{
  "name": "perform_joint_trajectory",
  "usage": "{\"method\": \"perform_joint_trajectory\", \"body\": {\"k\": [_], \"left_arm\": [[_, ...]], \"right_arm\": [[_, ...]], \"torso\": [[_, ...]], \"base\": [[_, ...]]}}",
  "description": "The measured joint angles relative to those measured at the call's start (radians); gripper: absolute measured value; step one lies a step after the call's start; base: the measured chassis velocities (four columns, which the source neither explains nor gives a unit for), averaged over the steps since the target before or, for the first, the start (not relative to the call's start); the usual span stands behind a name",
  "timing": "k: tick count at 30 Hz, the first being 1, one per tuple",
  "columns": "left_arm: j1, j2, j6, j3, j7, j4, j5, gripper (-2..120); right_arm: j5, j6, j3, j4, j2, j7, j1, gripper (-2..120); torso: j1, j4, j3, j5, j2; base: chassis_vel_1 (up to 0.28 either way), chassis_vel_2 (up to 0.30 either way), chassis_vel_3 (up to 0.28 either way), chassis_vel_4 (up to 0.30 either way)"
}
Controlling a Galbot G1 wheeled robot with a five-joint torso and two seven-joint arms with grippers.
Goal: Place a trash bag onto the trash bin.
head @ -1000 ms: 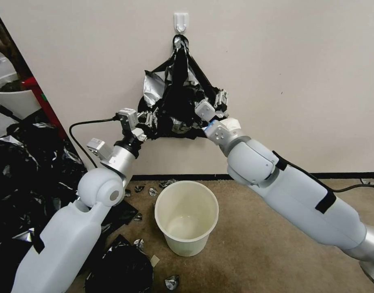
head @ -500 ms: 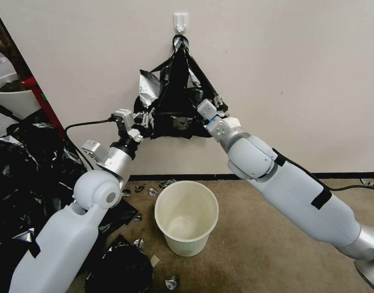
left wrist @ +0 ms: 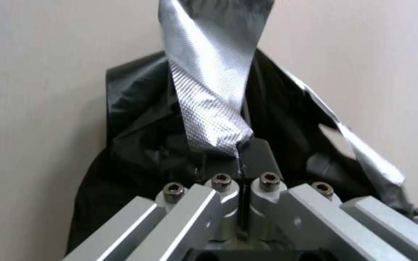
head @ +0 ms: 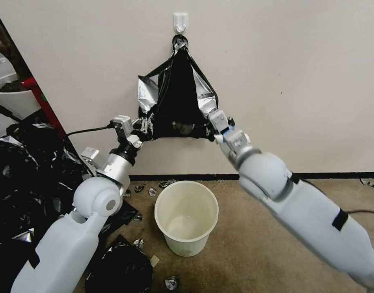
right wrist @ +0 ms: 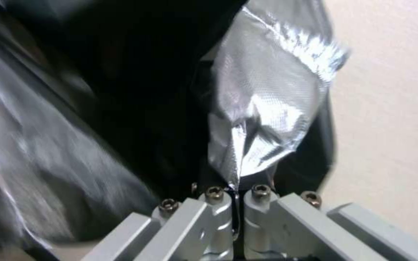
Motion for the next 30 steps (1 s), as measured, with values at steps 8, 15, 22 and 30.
{"method": "perform_joint_trajectory", "body": {"k": [8,15,22,30], "left_arm": [[0.129,-0.031,-0.02,-0.035,0.001,-0.07,0.036,0],[0.244,-0.052,-0.041,-0.069,0.006,-0.16,0.063,0],[0.282,-0.061,-0.044,-0.093,0.023,-0.223,0.063,0],[0.302,-0.087,-0.023,-0.066,0.058,-0.183,0.093,0]], "right_arm": [[-0.014,0.155,0.116,0.117,0.068,-0.055,-0.269,0],[-0.06,0.197,0.191,0.216,0.195,-0.058,-0.486,0],[-0.052,0.229,0.228,0.287,0.275,-0.058,-0.586,0],[-0.091,0.174,0.233,0.283,0.268,-0.04,-0.641,0]], "torso": [[0.0,-0.0001,0.0,-0.0001,0.0],[0.0,0.0,0.0,-0.0001,0.0],[0.0,0.0,0.0,-0.0002,0.0],[0.0,0.0001,0.0,-0.0001,0.0]], "base": [[0.0,0.0,0.0,0.0],[0.0,0.0,0.0,0.0],[0.0,0.0,0.0,0.0],[0.0,0.0,0.0,0.0]]}}
